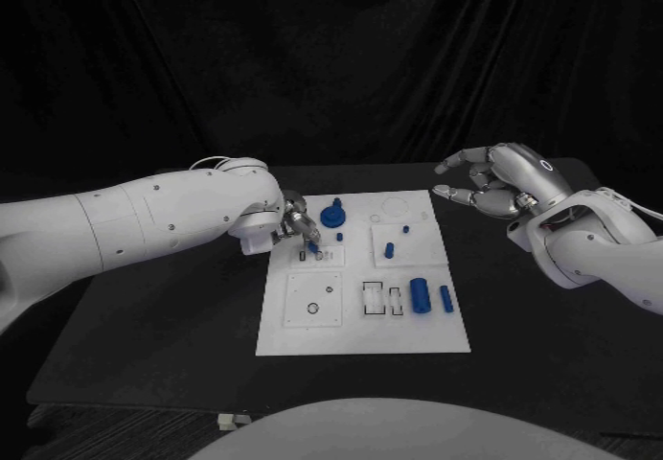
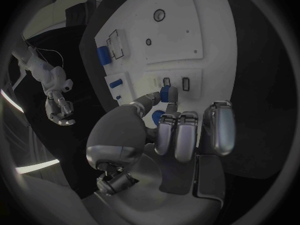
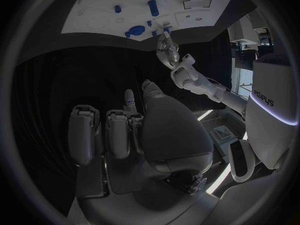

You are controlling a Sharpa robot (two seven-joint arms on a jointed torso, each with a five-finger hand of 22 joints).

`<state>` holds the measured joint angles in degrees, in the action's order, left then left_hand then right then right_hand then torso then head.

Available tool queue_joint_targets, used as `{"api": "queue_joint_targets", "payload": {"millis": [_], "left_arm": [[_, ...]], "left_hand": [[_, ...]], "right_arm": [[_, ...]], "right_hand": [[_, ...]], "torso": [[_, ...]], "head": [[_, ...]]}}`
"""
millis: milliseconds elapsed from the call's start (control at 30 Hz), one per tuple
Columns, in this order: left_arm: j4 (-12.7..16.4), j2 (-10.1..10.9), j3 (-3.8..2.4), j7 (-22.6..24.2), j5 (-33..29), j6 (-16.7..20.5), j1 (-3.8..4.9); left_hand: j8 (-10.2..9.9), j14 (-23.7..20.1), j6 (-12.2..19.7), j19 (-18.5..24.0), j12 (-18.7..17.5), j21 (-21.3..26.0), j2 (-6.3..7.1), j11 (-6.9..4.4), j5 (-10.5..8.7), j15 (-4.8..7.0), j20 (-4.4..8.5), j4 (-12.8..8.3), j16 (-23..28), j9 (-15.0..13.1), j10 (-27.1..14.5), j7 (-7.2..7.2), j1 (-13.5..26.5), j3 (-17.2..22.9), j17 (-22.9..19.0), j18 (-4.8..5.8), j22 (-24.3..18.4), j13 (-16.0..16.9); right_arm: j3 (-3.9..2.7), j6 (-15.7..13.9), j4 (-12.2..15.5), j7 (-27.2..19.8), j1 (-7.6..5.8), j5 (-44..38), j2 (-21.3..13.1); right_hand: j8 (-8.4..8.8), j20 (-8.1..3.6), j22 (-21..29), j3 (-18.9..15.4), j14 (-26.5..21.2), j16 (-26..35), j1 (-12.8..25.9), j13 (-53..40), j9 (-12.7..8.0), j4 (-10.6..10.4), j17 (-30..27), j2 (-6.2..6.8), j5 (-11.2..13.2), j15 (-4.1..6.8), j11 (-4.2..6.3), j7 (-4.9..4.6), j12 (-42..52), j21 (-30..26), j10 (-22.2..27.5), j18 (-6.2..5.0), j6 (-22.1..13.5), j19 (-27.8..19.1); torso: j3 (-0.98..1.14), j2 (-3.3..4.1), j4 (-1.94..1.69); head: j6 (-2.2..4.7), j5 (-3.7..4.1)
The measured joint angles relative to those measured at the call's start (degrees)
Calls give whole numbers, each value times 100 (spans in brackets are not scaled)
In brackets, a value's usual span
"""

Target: Assemble the parts on the task board

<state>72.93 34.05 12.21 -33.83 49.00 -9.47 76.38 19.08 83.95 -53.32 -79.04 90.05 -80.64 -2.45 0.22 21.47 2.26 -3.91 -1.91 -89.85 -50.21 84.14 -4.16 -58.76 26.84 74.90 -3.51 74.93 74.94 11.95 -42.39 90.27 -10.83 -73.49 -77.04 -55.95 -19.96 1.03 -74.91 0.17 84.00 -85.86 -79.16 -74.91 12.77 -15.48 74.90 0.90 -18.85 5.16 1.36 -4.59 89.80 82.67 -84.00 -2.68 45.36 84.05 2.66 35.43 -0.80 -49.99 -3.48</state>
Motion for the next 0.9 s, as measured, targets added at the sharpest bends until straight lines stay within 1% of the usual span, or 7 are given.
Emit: {"api": "queue_joint_targets", "payload": {"millis": [33, 433, 900], "left_arm": [[1, 0, 1, 0, 0, 10, -8], [-15, -42, 1, 4, 0, 113, -62], [-31, -44, 0, 20, 0, 173, -125]], "left_hand": [[0, 0, 0, 0, 0, 0, -17, 0, 0, 0, 0, 0, 0, 0, 0, 0, 24, 0, 0, 0, 0, 0], [-1, 0, -2, 0, -1, 21, 17, 0, -12, 0, 0, 1, 0, 0, 0, -2, 62, 48, 0, 0, -1, 0], [-23, 0, -4, 0, -1, 21, 8, 1, -18, 0, 0, 0, 0, -8, 0, -4, 52, 47, 4, 0, -1, 0]], "right_arm": [[0, 0, -2, 0, 1, 1, 1], [0, 1, -14, 0, 13, 5, 6], [0, 8, -24, 0, 21, 32, 11]], "right_hand": [[0, 0, 0, 0, 0, 0, 0, 0, 0, 0, 0, 0, 0, 0, 0, 0, 0, 0, 0, 0, 0, 0], [0, 0, -4, 0, 0, 0, 0, 0, 0, 0, 0, 0, 0, 0, 0, 0, 0, -22, 0, 0, 0, 0], [0, 0, -3, 0, 0, 0, 0, 1, 1, 0, 0, 0, 0, 0, 0, 0, 0, -22, 0, 1, 0, 0]], "torso": [[-1, 0, 0], [-1, -4, 1], [2, -5, 4]], "head": [[0, 0], [1, -8], [1, -16]]}}
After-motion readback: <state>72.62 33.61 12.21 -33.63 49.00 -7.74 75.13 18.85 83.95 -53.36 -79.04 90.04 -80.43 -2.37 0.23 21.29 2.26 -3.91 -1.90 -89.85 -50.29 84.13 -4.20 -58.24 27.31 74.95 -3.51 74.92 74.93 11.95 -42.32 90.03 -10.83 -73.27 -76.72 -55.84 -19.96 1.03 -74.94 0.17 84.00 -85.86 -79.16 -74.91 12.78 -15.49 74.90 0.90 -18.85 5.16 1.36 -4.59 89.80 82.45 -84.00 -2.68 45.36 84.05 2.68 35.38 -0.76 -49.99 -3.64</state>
